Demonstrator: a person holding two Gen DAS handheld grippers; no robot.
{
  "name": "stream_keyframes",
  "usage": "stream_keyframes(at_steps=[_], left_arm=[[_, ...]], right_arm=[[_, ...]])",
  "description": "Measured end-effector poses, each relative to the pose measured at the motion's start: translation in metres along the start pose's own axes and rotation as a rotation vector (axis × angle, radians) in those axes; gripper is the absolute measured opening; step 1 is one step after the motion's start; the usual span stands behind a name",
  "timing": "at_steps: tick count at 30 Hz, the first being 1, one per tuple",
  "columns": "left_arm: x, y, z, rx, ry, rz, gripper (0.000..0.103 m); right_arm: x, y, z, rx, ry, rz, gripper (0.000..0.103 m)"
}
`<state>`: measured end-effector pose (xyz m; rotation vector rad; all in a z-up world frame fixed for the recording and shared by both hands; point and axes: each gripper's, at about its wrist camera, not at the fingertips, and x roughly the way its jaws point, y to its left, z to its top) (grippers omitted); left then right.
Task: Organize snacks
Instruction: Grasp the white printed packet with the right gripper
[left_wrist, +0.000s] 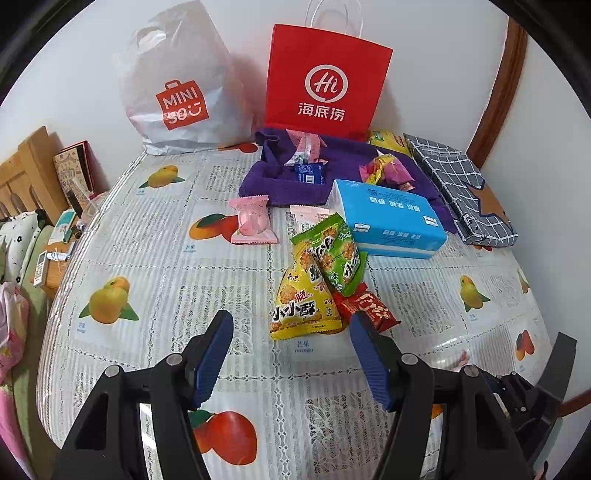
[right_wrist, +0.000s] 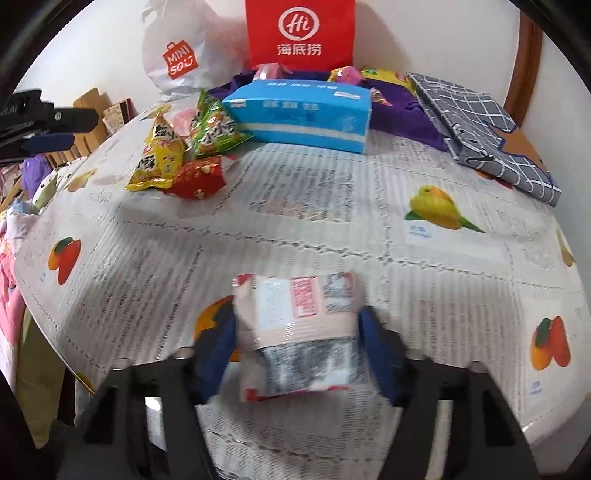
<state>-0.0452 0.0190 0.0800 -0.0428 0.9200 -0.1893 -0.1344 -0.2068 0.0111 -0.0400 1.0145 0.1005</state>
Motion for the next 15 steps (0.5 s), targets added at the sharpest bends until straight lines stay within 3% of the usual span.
stream_keyframes(at_steps=[3, 7, 15], left_arm=[[0.006, 0.000, 0.003, -0.006, 0.005, -0.008, 0.064], [0.016, 0.000, 0.008, -0.007, 0.018, -0.003, 0.064], [0.045, -0.002, 0.017, -0.007, 0.066, 0.012, 0.064]], right_arm=[[-0.001, -0.004, 0.003, -0.006, 0.007, 0.007, 0.054], [-0.008, -0.011, 0.012, 0.013, -0.022, 0.024, 0.040], [0.007, -0.024, 0.037, 0.009, -0.019, 0.010, 0.038]])
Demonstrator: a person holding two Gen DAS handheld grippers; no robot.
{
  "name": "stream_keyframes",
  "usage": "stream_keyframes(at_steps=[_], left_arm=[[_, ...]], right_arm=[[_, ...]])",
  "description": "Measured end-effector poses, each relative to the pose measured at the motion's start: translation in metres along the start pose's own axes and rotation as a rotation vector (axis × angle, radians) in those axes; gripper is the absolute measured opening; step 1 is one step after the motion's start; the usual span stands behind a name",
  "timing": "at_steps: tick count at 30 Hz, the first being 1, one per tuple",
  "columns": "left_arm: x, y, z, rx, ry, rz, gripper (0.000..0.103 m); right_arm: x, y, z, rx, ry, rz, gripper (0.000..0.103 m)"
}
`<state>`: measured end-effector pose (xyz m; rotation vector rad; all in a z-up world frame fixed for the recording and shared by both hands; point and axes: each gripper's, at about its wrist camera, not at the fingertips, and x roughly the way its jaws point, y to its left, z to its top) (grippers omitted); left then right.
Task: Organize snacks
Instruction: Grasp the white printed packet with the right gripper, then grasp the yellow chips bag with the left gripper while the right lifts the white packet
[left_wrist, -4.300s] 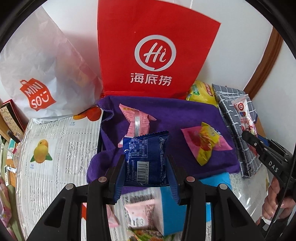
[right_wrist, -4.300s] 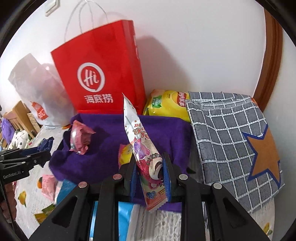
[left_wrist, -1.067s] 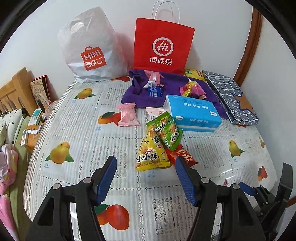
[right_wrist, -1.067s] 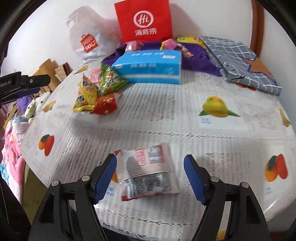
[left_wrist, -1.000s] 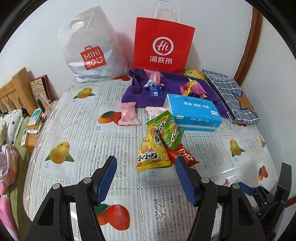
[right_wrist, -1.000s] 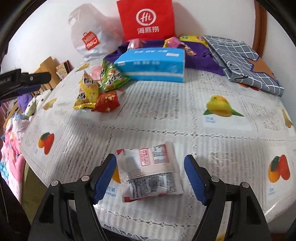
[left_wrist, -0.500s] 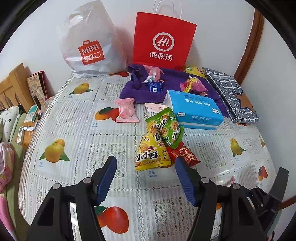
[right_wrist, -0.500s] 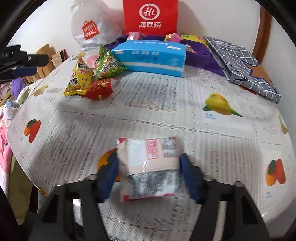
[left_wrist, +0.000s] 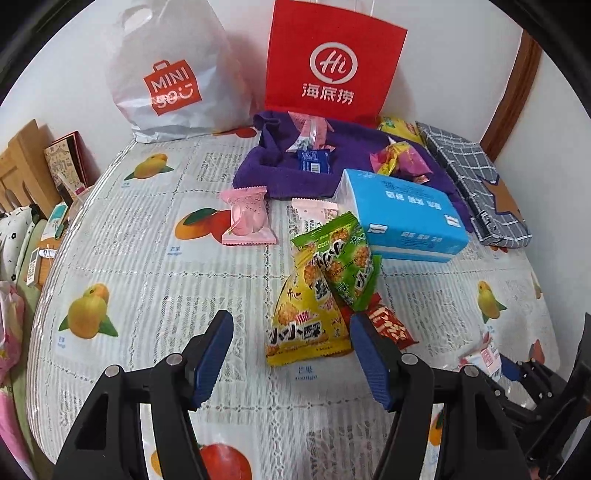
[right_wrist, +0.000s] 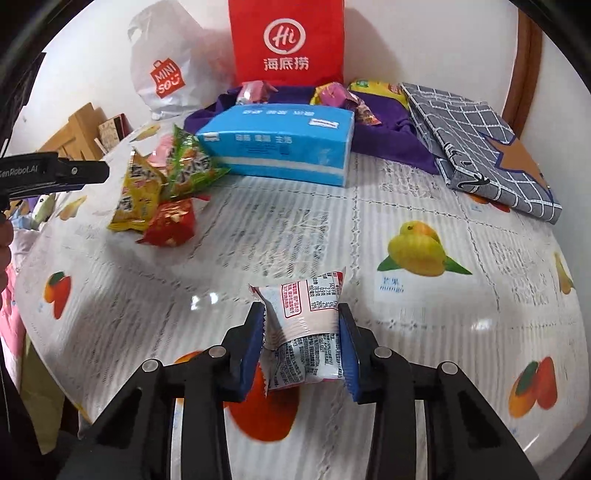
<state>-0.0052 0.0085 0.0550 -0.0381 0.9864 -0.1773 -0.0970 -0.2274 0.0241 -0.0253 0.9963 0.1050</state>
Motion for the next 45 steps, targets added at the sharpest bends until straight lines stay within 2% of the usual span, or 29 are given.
stream_keyframes(at_steps=[6, 14, 19, 21, 23, 29, 35, 45], left_arm=[[0.028, 0.000, 0.006, -0.012, 0.051, 0.001, 0.063], [0.063, -0.003, 0.013, -0.014, 0.105, -0.003, 0.062], [0.078, -0.002, 0.016, -0.018, 0.132, -0.026, 0.049], [0.080, -0.003, 0.017, -0.010, 0.119, -0.021, 0.044], [0.081, -0.003, 0.019, -0.007, 0.115, -0.025, 0.042], [0.082, -0.001, 0.023, -0.005, 0.106, -0.031, 0.040], [0.075, 0.006, 0.022, -0.016, 0.095, -0.032, 0.040], [0.065, 0.012, 0.019, -0.028, 0.077, -0.034, 0.040]], right_arm=[[0.010, -0.011, 0.022, 0.007, -0.028, -0.008, 0.038], [0.036, -0.018, 0.051, -0.013, -0.024, -0.014, 0.039], [0.054, -0.019, 0.065, -0.032, 0.001, -0.023, 0.046], [0.057, -0.018, 0.068, -0.042, 0.011, -0.034, 0.051], [0.057, -0.019, 0.067, -0.046, 0.014, -0.046, 0.061], [0.054, -0.027, 0.057, -0.020, 0.021, -0.076, 0.074], [0.053, -0.037, 0.049, 0.047, 0.024, -0.056, 0.077], [0.052, -0.043, 0.044, 0.056, 0.016, -0.052, 0.079]])
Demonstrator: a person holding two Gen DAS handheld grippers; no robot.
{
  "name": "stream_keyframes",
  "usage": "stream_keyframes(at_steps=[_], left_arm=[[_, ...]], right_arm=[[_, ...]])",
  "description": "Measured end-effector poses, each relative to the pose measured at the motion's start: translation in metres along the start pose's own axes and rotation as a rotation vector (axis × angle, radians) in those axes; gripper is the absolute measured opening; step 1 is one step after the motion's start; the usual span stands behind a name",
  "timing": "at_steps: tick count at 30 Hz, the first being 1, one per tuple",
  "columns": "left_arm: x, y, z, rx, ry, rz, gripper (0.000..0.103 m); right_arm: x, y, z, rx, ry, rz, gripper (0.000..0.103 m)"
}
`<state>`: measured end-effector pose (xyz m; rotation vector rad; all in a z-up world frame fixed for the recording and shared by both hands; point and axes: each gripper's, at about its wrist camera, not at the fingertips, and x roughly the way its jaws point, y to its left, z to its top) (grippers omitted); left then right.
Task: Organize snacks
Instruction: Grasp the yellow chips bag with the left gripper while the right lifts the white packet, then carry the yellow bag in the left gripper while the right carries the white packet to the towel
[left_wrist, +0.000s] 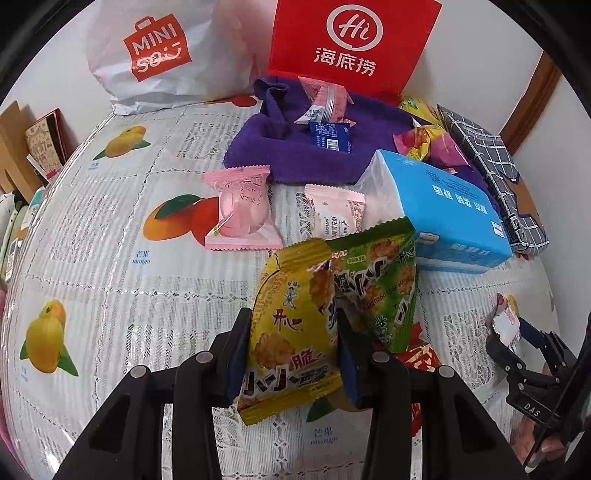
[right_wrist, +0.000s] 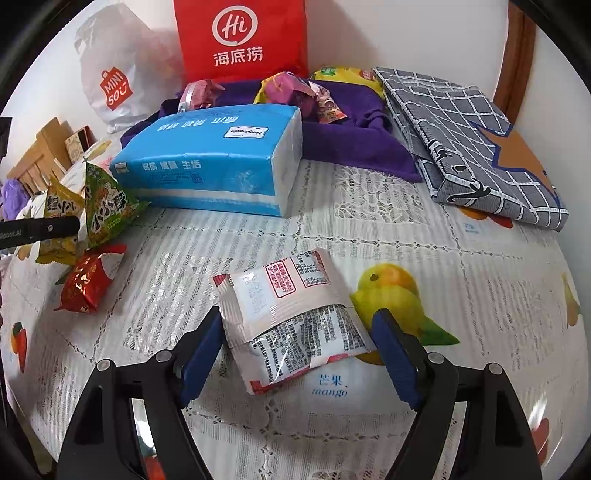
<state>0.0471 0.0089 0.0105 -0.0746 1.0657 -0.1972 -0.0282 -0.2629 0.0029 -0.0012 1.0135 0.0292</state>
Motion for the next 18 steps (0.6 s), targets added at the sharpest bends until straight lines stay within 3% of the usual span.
stream_keyframes(at_steps=[1, 3, 5, 8, 18], left_arm=[[-0.002, 0.000, 0.000, 0.002, -0.003, -0.003, 0.040], [-0.006, -0.001, -0.001, 0.004, -0.009, -0.005, 0.040], [-0.010, -0.001, 0.000, 0.006, -0.018, -0.005, 0.040], [-0.018, -0.002, 0.001, 0.007, -0.033, -0.004, 0.040], [-0.048, -0.015, 0.009, 0.028, -0.089, -0.015, 0.040]], right_arm=[[0.000, 0.001, 0.001, -0.004, -0.002, 0.007, 0.069], [0.000, 0.002, 0.003, -0.018, -0.008, 0.005, 0.064], [-0.003, 0.001, 0.005, -0.020, -0.007, 0.031, 0.048], [-0.007, -0.002, 0.008, -0.003, -0.004, 0.062, 0.040], [-0.039, 0.001, 0.016, 0.002, -0.077, 0.062, 0.040]])
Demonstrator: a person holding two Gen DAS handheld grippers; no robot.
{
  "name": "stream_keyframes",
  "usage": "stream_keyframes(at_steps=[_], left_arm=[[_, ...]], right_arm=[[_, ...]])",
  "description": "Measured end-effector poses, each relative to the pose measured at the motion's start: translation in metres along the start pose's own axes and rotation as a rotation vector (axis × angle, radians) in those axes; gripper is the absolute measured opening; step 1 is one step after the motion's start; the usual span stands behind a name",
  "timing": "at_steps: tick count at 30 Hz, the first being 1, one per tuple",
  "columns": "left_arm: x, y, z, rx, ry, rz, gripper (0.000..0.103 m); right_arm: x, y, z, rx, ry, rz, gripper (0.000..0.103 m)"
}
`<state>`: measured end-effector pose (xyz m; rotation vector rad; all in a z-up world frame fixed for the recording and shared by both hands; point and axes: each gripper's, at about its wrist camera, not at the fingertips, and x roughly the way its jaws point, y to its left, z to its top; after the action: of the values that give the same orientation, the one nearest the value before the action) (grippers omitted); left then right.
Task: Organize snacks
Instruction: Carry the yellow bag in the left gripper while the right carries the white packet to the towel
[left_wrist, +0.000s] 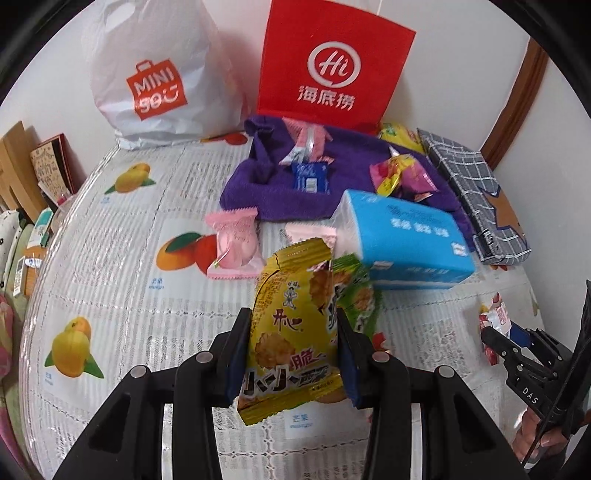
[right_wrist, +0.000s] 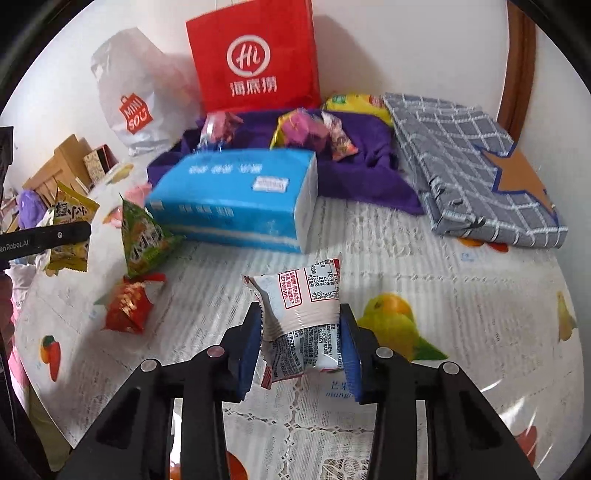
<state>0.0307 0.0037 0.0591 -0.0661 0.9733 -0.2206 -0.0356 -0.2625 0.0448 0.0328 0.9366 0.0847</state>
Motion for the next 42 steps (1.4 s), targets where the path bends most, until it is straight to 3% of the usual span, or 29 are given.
stream_keyframes(at_steps=[12, 19, 42], left_arm=[[-0.022, -0.029, 0.032, 0.042, -0.053, -0.031, 0.040], [-0.022, -0.043, 0.059, 0.067, -0.072, -0.035, 0.040], [0.022, -0.030, 0.135, 0.062, -0.078, 0.002, 0.040]], right_arm=[[-0.040, 0.003, 0.050, 0.028, -0.130, 0.005, 0.040], [-0.043, 0.005, 0.081, 0.017, -0.157, 0.004, 0.040], [0.014, -0.004, 0.171, -0.011, -0.173, -0.018, 0.040]])
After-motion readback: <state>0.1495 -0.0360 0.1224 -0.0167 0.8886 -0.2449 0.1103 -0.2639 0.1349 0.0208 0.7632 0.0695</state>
